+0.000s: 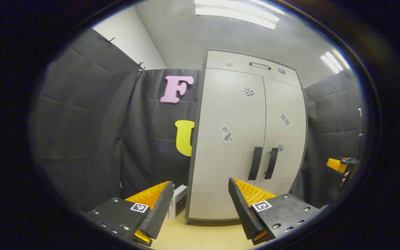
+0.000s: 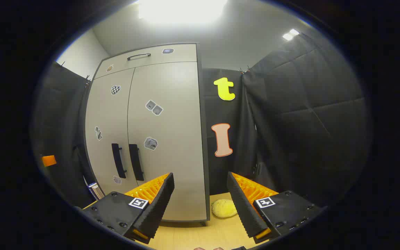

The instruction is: Open the right door of the double-door shoe cabinet with the right hand, and open the left door with the left hand.

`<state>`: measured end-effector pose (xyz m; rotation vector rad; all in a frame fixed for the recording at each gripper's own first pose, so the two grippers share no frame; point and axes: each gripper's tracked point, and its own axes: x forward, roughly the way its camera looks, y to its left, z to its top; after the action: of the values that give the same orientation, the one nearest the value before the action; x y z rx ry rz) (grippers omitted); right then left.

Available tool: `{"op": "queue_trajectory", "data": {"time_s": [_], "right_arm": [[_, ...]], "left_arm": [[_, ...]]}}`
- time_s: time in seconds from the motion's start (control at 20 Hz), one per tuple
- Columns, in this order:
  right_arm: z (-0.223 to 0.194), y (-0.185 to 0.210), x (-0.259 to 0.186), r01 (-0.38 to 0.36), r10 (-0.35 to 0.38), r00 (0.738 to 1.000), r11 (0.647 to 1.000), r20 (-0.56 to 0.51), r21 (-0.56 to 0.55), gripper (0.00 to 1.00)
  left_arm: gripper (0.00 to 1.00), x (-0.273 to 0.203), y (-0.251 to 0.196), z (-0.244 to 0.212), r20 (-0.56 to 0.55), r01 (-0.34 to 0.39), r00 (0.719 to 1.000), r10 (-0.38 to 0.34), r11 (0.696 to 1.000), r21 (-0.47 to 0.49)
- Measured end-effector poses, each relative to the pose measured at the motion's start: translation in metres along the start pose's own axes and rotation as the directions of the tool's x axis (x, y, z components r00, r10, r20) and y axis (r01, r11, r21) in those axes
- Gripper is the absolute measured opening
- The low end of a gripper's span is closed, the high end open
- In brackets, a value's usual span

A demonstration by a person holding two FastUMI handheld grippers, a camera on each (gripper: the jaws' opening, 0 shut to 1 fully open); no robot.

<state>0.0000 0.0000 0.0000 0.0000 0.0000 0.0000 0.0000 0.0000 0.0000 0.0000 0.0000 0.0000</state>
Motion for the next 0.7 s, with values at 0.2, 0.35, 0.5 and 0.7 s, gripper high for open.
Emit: {"op": "queue_trajectory", "data": {"time_s": [0.2,0.35,0.5,0.7], "right_arm": [[-0.008,0.002,0.012,-0.016,0.017,0.999,1.0,-0.029,0.027,0.96],[-0.012,0.004,0.02,-0.036,0.038,0.998,0.999,-0.043,0.039,0.92],[-0.016,0.006,0.027,-0.061,0.064,0.996,0.997,-0.056,0.051,0.92],[-0.016,0.016,0.042,-0.113,0.117,0.991,0.992,-0.064,0.063,0.98]], "left_arm": [[0.92,0.005,-0.007,-0.008,-0.015,-0.007,1.0,0.007,1.0,0.009],[0.92,0.006,-0.01,-0.014,-0.029,-0.022,0.999,0.022,1.0,0.017],[0.92,0.008,-0.019,-0.019,-0.038,-0.034,0.999,0.035,0.999,0.012],[0.93,0.012,-0.034,-0.03,-0.057,-0.053,0.997,0.051,0.998,-0.027]]}}
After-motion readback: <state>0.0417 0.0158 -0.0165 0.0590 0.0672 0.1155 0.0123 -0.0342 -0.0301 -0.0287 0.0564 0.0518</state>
